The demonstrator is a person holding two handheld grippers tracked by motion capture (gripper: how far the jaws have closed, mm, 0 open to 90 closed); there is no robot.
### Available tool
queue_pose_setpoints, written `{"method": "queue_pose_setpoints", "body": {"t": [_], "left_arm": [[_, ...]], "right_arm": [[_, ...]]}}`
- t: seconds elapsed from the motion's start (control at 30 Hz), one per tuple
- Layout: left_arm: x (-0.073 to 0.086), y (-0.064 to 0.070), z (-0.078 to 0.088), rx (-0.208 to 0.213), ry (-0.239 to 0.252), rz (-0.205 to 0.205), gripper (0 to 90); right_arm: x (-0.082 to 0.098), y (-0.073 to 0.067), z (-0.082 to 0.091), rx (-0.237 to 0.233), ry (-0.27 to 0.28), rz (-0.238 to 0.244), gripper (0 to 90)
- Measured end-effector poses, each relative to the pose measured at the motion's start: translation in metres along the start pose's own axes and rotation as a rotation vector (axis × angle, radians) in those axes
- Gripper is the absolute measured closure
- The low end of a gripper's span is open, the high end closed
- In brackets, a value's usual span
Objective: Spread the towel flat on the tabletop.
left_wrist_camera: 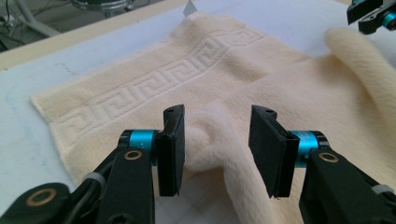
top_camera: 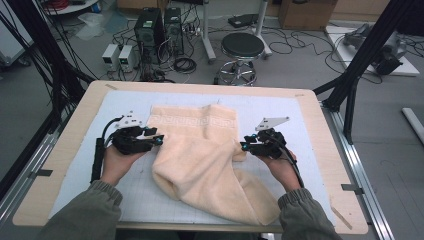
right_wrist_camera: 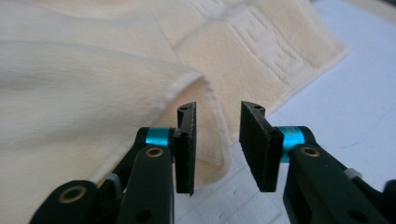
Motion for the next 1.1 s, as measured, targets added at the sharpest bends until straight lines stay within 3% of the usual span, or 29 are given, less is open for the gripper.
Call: {"method": "queue_pose_setpoints", "body": {"t": [0.1,0.23,0.4,0.5,0.7,0.8,0.9,1.03,1.1], "left_arm": [[0.013,0.01,0.017,0.022,0.012,-0.028,52.9],[0.037,0.029,0.03,0.057,0.038,-0.057,46.3],[0.069,0.054,0.028,0.124,-0.052,-0.081,44.7],[0.081,0.065,0.021,0.182,-0.112,-0.078,46.7],[0.084,0.08,-0.005,0.263,-0.236,-0.081,50.8],[0.078,0.088,-0.012,0.285,-0.229,-0.067,50.8],[0.073,0.091,-0.016,0.279,-0.211,-0.061,53.7],[0.069,0.089,-0.014,0.248,-0.196,-0.063,79.5],[0.066,0.087,-0.007,0.236,-0.167,-0.053,83.8]], "right_arm": [[-0.002,-0.013,0.018,-0.036,0.04,0.024,61.6],[0.0,-0.042,0.027,-0.099,0.057,0.096,54.5],[0.012,-0.076,0.024,-0.197,0.068,0.175,48.3],[0.023,-0.093,0.018,-0.238,0.036,0.206,47.2],[0.046,-0.109,-0.004,-0.27,-0.067,0.231,53.1],[0.049,-0.111,-0.009,-0.285,-0.073,0.215,62.0],[0.049,-0.11,-0.01,-0.294,-0.078,0.21,69.5],[0.048,-0.113,-0.01,-0.297,-0.075,0.236,79.7],[0.047,-0.113,-0.009,-0.29,-0.07,0.24,81.5]]}}
Point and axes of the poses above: each handheld gripper's, and its own axes: z roughly backward along the jaws, x roughly out of its underside, y roughly to its right, the point moved 3 cm from there along -z, roughly forward along the jaws, and after that the axes turned 5 degrees about x, right-handed, at the moved point
